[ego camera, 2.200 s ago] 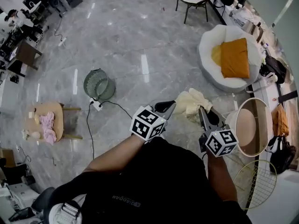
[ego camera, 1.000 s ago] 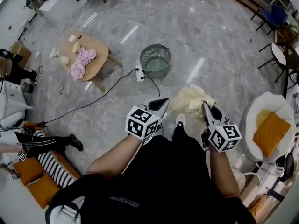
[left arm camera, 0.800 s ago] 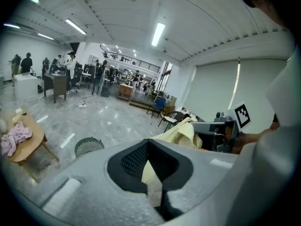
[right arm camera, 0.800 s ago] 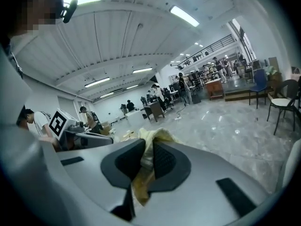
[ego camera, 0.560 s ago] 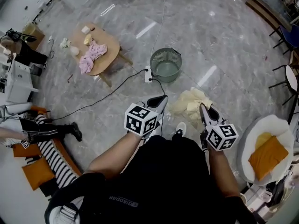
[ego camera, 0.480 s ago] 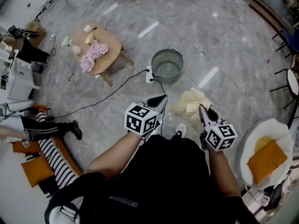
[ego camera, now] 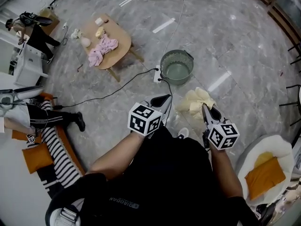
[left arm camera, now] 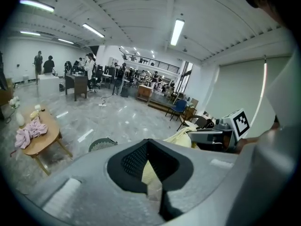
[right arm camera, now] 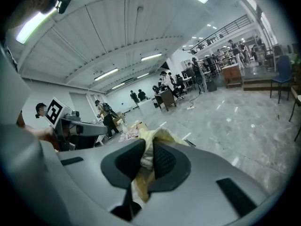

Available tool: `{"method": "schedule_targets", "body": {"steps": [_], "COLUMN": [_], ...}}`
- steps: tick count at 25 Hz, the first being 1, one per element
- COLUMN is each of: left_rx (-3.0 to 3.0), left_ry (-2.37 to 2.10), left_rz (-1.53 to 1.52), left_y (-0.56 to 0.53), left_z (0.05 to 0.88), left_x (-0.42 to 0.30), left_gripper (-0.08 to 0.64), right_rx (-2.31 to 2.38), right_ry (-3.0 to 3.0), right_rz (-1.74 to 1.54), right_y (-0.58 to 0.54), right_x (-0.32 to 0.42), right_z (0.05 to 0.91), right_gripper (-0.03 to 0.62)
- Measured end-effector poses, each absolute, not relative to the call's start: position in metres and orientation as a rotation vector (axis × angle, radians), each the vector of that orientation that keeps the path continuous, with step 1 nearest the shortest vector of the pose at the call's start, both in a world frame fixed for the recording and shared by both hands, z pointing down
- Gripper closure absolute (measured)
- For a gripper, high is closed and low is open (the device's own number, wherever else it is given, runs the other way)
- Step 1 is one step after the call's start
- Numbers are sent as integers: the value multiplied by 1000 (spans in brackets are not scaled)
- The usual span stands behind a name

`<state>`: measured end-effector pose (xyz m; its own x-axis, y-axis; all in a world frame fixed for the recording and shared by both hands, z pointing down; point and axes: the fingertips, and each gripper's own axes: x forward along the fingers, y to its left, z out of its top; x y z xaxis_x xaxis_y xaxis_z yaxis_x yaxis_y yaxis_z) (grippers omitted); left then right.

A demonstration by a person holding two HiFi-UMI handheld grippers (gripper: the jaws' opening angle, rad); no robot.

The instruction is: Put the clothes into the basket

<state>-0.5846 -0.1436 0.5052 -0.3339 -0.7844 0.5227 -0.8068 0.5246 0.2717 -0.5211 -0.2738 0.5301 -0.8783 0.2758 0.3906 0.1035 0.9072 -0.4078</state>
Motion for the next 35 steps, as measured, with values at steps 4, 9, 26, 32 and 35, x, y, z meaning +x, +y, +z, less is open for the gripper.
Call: {"method": "schedule_targets", "body": {"steps": [4,9,26,32,35], "left_rx": [1237,1192,1336,1436,1458], "left_ry": [-2188,-2192,-2022,-1919,-1878], "left_rz": [39,42,134,158,181], "left_y": [-135,-120,-87,-75,-73], "left_z": [502,509,557,575,589], "left_x": [-595,-612,-765,-804,-817], "left_gripper": [560,560,560,560,560], "right_rx": [-294,-321,-141,17,92], "right_ry": [-2610,-2578,-2431,-2369,-2344], "right_rz": [540,535,496,535,592], "right_y": [-278,-268,-218,-215,-224], "right_x": [-535,-557,-682,-730,-747], "right_z": [532,538,591,633,652], "right_gripper": [555,555,555,555,555]}}
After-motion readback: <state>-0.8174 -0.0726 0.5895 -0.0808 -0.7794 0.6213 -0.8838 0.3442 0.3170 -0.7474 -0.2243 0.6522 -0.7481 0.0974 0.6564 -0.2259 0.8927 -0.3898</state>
